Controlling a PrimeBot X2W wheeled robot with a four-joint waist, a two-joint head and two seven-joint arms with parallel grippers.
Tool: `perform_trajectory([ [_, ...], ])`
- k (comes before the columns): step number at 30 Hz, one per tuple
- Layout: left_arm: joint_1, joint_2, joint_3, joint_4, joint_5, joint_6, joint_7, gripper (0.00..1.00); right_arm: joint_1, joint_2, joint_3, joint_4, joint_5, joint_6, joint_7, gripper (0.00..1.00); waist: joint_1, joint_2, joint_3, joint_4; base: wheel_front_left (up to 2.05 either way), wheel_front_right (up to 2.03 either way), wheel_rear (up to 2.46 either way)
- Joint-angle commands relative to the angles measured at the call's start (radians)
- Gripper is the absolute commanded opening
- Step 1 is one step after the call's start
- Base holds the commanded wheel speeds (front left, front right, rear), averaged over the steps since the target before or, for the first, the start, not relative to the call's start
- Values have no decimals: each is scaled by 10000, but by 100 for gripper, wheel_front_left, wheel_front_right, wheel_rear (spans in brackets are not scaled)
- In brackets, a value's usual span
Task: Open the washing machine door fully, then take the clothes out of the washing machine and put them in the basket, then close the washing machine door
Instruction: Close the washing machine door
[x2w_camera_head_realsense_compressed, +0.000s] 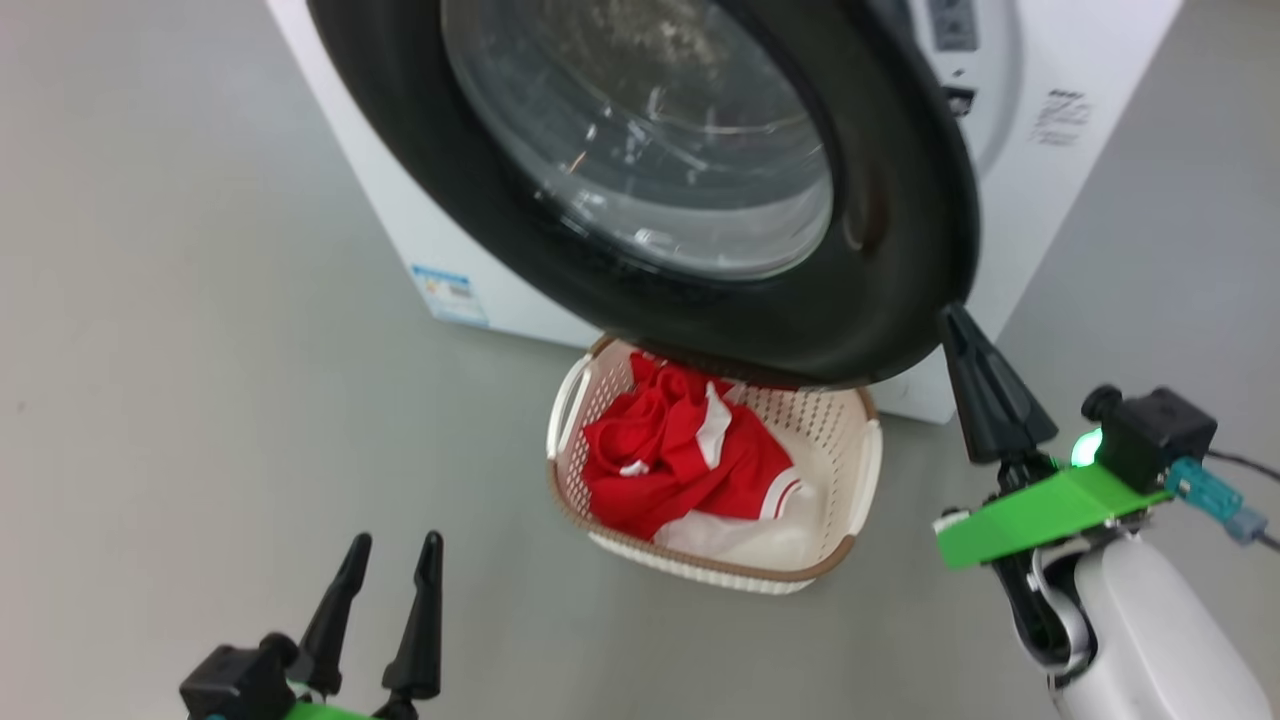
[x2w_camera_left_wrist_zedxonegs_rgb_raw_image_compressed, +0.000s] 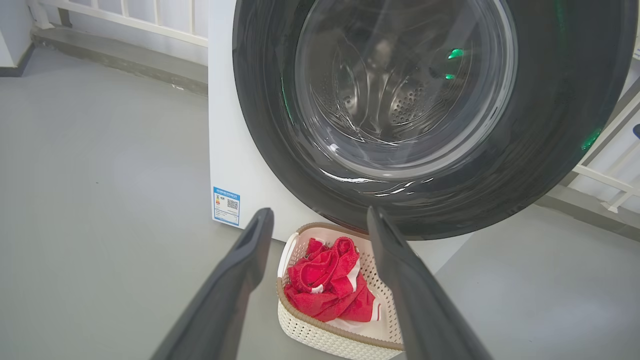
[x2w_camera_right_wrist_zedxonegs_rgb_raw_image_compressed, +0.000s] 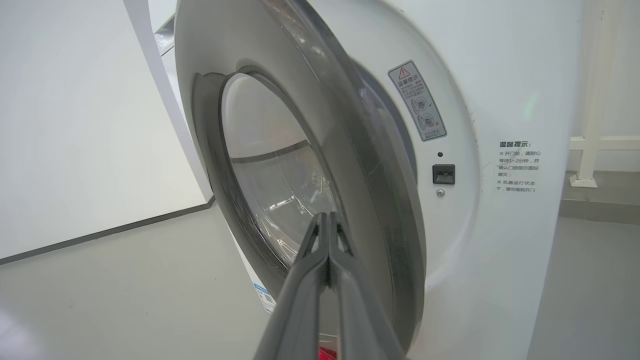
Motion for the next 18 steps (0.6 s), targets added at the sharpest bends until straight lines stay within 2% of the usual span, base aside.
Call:
perform_trajectory([
  [1, -362, 67, 256, -231, -79, -54, -51, 100, -413, -11, 215, -162, 12, 63, -63, 0, -1, -1, 531, 415, 0, 0, 0],
  [8, -836, 67, -53, -321, -370, -54, -51, 100, -1182, -21, 78, 35, -68, 63, -63, 0, -1, -1, 1288, 581, 0, 0, 0],
  [18, -1462, 67, -351, -339, -392, -54, -51, 100, -2207, -33, -292, 131, -25, 63, -63, 0, -1, -1, 2153, 406, 0, 0, 0],
])
